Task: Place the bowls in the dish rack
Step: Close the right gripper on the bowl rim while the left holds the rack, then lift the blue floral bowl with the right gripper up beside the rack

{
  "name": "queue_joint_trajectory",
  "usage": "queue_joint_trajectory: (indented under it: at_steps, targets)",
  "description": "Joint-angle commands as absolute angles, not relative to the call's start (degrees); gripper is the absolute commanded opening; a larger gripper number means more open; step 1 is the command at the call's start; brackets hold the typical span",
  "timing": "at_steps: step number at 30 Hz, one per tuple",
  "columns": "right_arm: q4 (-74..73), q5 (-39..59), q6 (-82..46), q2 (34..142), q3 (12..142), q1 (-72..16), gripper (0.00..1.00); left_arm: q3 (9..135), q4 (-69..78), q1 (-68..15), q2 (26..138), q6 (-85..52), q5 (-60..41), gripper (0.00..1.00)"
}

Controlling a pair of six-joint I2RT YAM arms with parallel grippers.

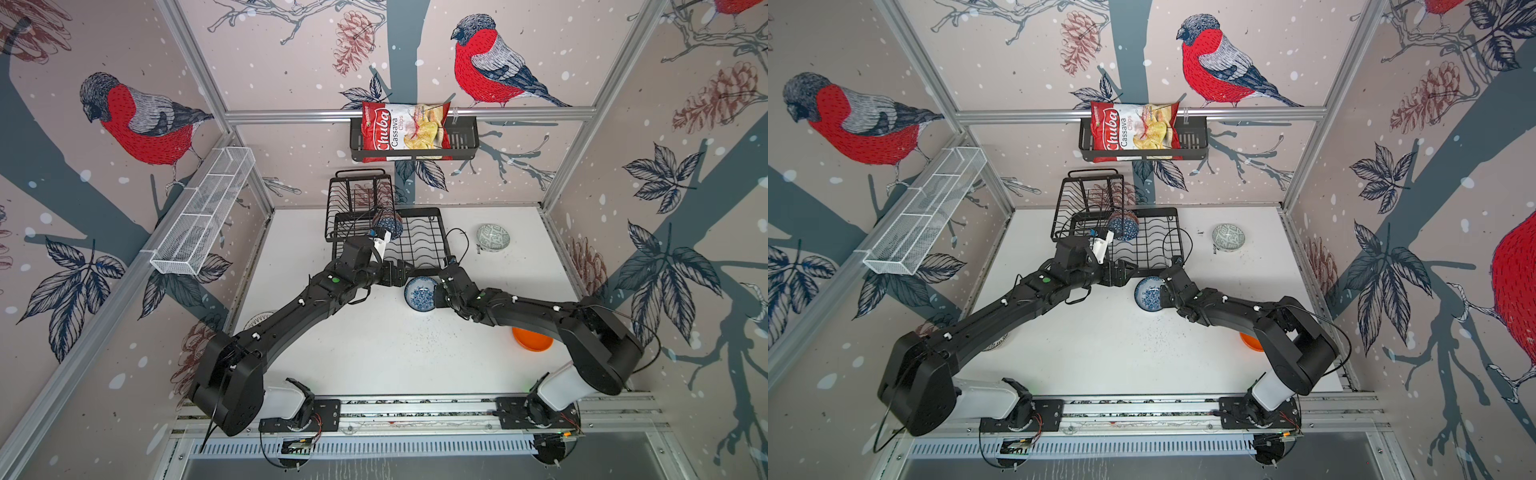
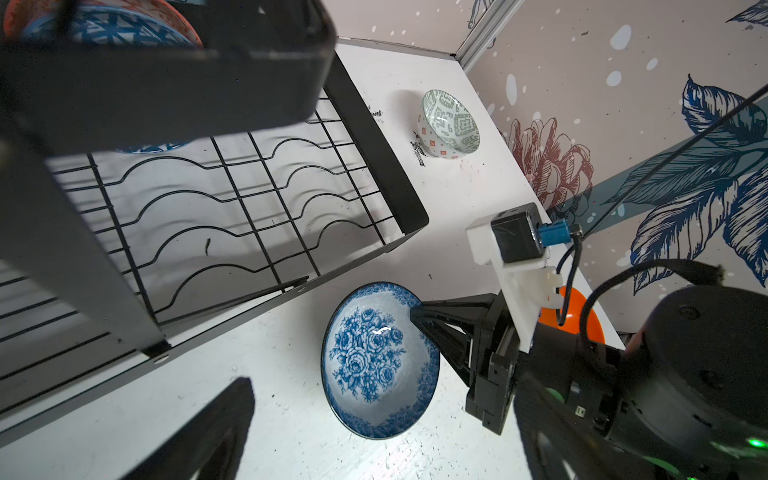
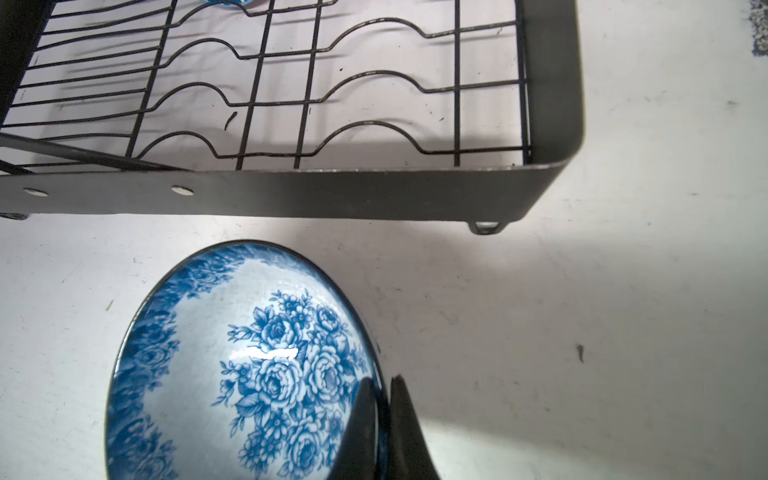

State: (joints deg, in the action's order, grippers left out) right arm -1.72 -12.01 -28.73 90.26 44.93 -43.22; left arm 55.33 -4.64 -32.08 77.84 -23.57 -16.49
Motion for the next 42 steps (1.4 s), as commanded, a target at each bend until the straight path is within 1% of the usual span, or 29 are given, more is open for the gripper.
queue_joint_trajectory:
  at_steps: [1, 7, 16, 21, 24, 30, 34, 38, 41, 42]
  targets:
    - [-1.58, -13.01, -28.92, 90.74, 44.78, -43.13, 0.03, 55.88, -2.59, -32.02, 77.87, -23.13, -17.22, 0.97]
    - [0.03, -12.42, -29.44, 91.63, 45.97, -42.98, 0.05, 55.85, -2.64, -32.01, 77.32, -23.03, -16.96, 0.97]
    - [2.68, -11.39, -29.53, 93.56, 48.51, -43.05, 0.18, 56.01, -2.68, -32.05, 77.35, -23.16, -17.31, 0.98]
    - [2.64, -10.41, -29.53, 94.7, 48.88, -43.06, 0.19, 56.12, -2.88, -31.99, 77.21, -23.09, -17.24, 0.98]
    - [2.73, -9.96, -29.58, 95.14, 49.2, -43.05, 0.18, 56.15, -2.94, -32.02, 77.34, -23.09, -17.31, 0.97]
    - [1.76, -10.59, -29.81, 93.45, 48.14, -43.02, 0.06, 56.16, -2.9, -32.01, 77.52, -23.12, -17.48, 0.97]
    - [1.89, -12.09, -29.49, 90.79, 47.96, -42.98, 0.03, 55.94, -2.57, -32.01, 77.61, -23.16, -18.0, 0.97]
    - [1.59, -14.15, -28.79, 86.63, 47.93, -42.42, 0.02, 56.31, -1.89, -32.79, 78.17, -22.65, -19.81, 0.98]
    - [1.23, -15.43, -28.18, 83.05, 47.96, -42.02, 0.02, 56.86, -3.87, -34.52, 78.48, -21.16, -16.33, 0.98]
    - [1.14, -16.08, -28.02, 81.69, 48.03, -41.85, 0.02, 58.96, -4.58, -35.11, 78.49, -21.24, -15.6, 0.97]
